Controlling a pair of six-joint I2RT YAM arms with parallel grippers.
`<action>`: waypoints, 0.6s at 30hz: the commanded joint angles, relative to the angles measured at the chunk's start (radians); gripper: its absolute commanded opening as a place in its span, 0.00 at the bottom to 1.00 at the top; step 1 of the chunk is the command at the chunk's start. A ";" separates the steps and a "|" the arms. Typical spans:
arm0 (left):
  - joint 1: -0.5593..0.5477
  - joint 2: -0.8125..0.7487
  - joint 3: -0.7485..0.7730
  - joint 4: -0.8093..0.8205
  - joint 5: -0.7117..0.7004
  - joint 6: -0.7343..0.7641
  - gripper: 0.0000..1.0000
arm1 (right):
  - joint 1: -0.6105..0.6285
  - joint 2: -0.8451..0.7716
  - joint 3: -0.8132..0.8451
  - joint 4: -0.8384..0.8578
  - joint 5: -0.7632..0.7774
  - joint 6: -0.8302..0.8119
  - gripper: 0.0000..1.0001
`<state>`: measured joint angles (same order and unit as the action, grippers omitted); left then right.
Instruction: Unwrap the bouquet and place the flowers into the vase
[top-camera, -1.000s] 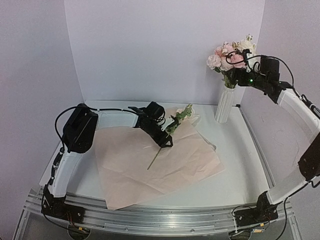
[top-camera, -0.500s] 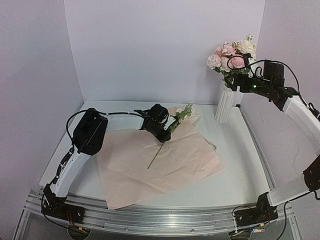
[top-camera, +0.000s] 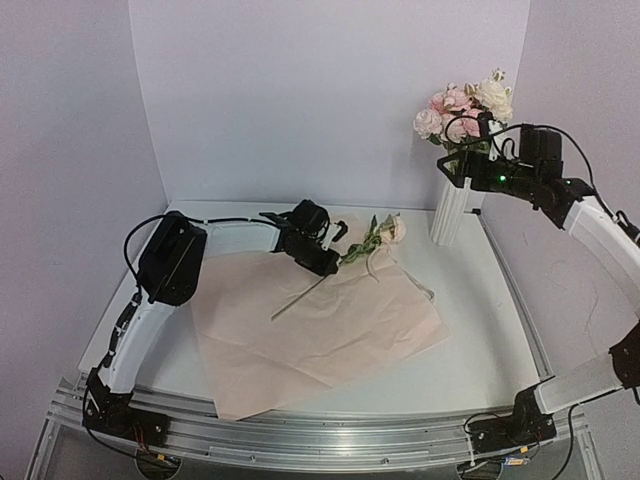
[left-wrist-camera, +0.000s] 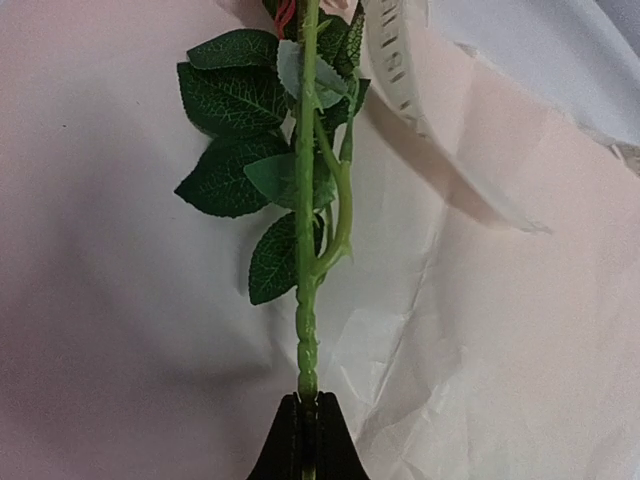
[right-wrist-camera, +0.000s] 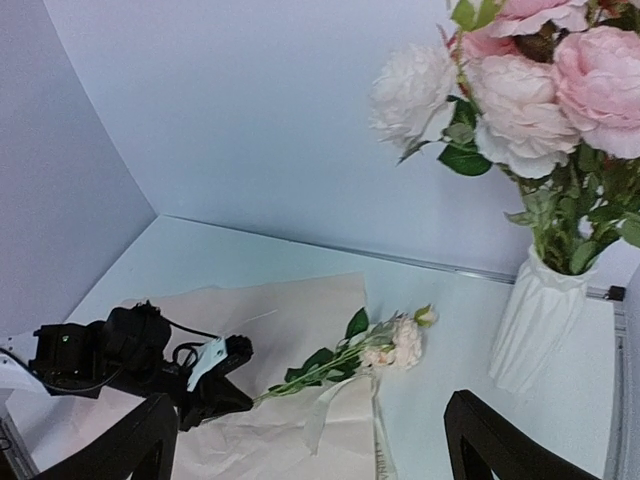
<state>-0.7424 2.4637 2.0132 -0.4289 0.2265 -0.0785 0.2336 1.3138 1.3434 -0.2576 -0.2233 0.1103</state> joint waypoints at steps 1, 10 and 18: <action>0.062 -0.222 -0.003 0.066 0.210 -0.152 0.00 | 0.098 0.058 0.029 0.005 -0.059 0.119 0.92; 0.119 -0.474 -0.278 0.265 0.419 -0.194 0.00 | 0.350 0.301 0.004 0.377 -0.036 0.593 0.91; 0.114 -0.616 -0.454 0.425 0.436 -0.175 0.00 | 0.391 0.565 0.174 0.561 -0.003 0.741 0.88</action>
<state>-0.6211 1.9125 1.5958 -0.1117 0.6299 -0.2627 0.6377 1.8135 1.4089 0.1355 -0.2526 0.7346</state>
